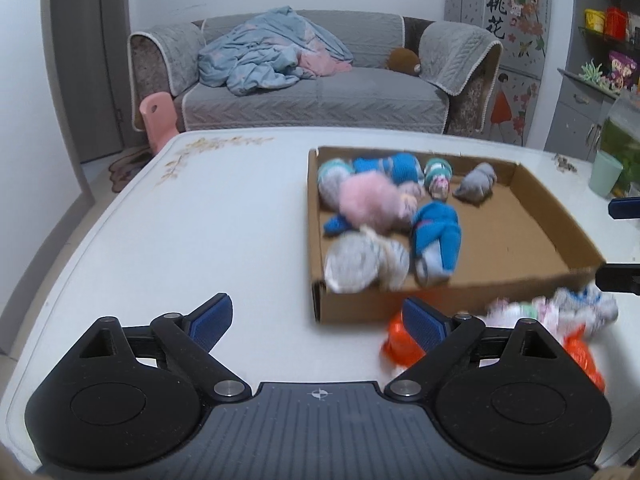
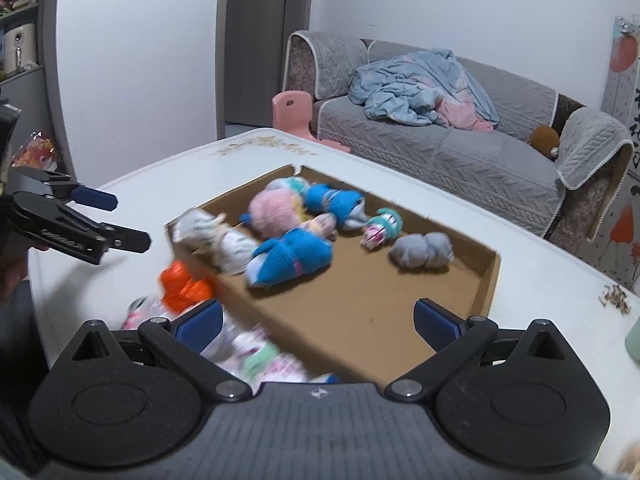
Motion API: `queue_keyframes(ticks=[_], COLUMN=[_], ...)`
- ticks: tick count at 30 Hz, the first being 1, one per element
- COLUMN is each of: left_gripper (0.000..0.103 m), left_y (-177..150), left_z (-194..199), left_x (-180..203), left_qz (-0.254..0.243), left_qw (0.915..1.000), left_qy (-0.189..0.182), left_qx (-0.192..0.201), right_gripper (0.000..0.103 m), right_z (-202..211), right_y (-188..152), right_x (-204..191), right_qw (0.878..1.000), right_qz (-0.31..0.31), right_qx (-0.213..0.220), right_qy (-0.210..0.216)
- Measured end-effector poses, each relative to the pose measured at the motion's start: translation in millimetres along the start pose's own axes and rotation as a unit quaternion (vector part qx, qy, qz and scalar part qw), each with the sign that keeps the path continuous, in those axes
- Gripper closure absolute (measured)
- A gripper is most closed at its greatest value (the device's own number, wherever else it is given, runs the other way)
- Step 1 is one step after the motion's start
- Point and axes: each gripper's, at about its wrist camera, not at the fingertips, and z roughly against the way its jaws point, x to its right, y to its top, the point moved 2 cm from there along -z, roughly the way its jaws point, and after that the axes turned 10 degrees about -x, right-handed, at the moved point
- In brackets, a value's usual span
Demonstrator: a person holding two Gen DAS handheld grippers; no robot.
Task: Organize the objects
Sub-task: 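Move both grippers back over the remaining pile of bundles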
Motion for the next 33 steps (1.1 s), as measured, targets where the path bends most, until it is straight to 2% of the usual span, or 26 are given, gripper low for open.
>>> queue_keyframes(ticks=[6, 10, 17, 22, 25, 31, 33], left_gripper=[0.008, 0.007, 0.006, 0.006, 0.006, 0.006, 0.006], left_y=[-23.7, -41.7, -62.0, -66.5, -66.6, -66.1, -65.7], left_z=[4.2, 7.2, -6.7, -23.0, -26.1, -23.6, -23.3], left_x=[8.1, 14.2, 34.9, 40.5, 36.9, 19.5, 12.7], left_qz=[-0.008, -0.011, -0.039, -0.054, -0.05, -0.039, -0.028], left_qw=[0.9999, 0.9997, 0.9982, 0.9979, 0.9981, 0.9988, 0.9991], left_qy=[-0.001, -0.017, -0.041, -0.024, -0.02, 0.011, 0.009], left_qx=[-0.007, -0.011, -0.019, -0.029, -0.031, -0.027, -0.03], right_gripper=[0.001, 0.001, 0.005, 0.01, 0.015, 0.02, 0.022], right_z=[11.4, 15.2, 2.9, -9.2, -14.6, -17.8, -18.3], right_y=[-24.9, -44.7, -77.0, -86.4, -88.1, -91.2, -92.2], right_x=[-22.3, -28.0, -40.2, -42.7, -43.1, -48.8, -49.7], right_qw=[1.0, 0.999, 0.999, 0.998, 0.998, 0.998, 0.998], right_qz=[-0.007, -0.029, -0.052, -0.059, -0.065, -0.057, -0.057], right_qx=[0.007, 0.011, -0.006, -0.017, -0.023, -0.024, -0.025], right_qy=[-0.008, -0.009, -0.014, -0.013, -0.009, -0.013, -0.017])
